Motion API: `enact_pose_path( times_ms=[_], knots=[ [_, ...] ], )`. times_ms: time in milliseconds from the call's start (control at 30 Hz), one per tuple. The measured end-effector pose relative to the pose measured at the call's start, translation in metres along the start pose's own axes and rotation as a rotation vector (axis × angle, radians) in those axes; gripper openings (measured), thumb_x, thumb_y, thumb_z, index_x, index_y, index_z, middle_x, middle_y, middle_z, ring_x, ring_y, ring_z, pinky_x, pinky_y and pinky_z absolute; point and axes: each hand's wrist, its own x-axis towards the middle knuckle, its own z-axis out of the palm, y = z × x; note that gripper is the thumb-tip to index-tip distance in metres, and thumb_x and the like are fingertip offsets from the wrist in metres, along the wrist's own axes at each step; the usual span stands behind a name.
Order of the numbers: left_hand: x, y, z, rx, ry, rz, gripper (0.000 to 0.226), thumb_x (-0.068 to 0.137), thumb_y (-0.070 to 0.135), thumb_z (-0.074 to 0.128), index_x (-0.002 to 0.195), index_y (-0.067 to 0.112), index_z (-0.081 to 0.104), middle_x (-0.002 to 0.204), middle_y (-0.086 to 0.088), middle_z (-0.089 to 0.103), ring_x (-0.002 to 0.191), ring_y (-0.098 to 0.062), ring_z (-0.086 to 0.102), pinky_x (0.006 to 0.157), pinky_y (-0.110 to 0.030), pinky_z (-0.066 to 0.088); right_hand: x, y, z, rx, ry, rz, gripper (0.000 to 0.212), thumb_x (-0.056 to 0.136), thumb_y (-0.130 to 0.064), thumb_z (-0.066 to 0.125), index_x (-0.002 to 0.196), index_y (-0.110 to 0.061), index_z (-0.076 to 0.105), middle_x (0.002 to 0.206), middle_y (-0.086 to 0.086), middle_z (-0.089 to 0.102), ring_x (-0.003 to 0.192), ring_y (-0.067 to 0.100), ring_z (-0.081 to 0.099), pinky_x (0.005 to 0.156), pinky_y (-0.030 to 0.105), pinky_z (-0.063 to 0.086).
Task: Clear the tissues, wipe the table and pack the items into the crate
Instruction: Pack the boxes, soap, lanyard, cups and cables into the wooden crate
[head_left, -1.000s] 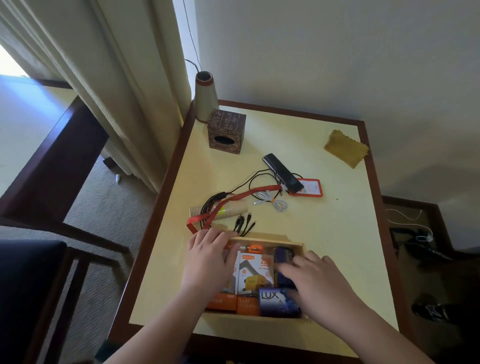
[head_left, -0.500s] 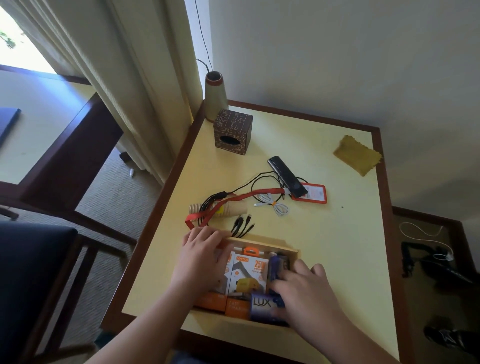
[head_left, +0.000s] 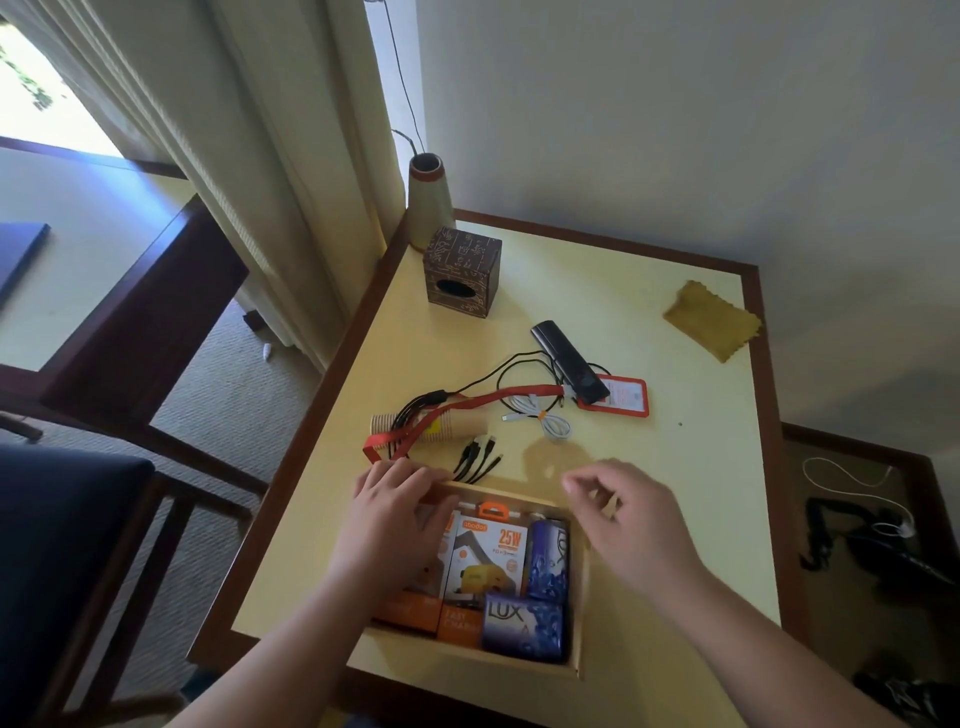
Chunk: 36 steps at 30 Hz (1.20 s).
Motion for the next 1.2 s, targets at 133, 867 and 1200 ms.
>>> enact_pose_path(
  times_ms=[133,867,1200],
  knots=[
    [0.000,0.000,0.000,-0.013,-0.003,-0.001,0.028,0.096,0.055,0.062,0.122,0.043,0.065,0.118,0.024,0.059,0.116,-0.006,0.047,0.111,-0.035,0.034,0.044,0.019,-0.002,0.024,0.068,0.157,0.008,0.098,-0.028,0.067,0.092,-0.031,0.072,0.080,-0.016,0.068,0.071,0.004,0.062,0.063,0.023,0.050],
    [0.000,-0.002,0.000,-0.049,0.024,0.027,0.023,0.097,0.050,0.064,0.119,0.041,0.065,0.114,0.026,0.057,0.114,-0.006,0.048,0.107,-0.030,0.033,0.198,0.092,0.022,-0.417,-0.173,0.373,0.035,0.084,-0.036,0.074,0.116,-0.023,0.069,0.100,0.003,0.067,0.089,0.029,0.064,0.076,0.038,0.057],
    [0.001,0.001,-0.005,-0.066,0.005,0.027,0.027,0.097,0.051,0.063,0.120,0.038,0.068,0.116,0.023,0.060,0.116,-0.006,0.046,0.107,-0.031,0.032,0.147,0.046,-0.010,0.460,0.130,0.481,0.032,0.092,-0.024,0.073,0.124,-0.020,0.074,0.099,-0.002,0.078,0.088,0.020,0.077,0.093,0.041,0.061]
  ],
)
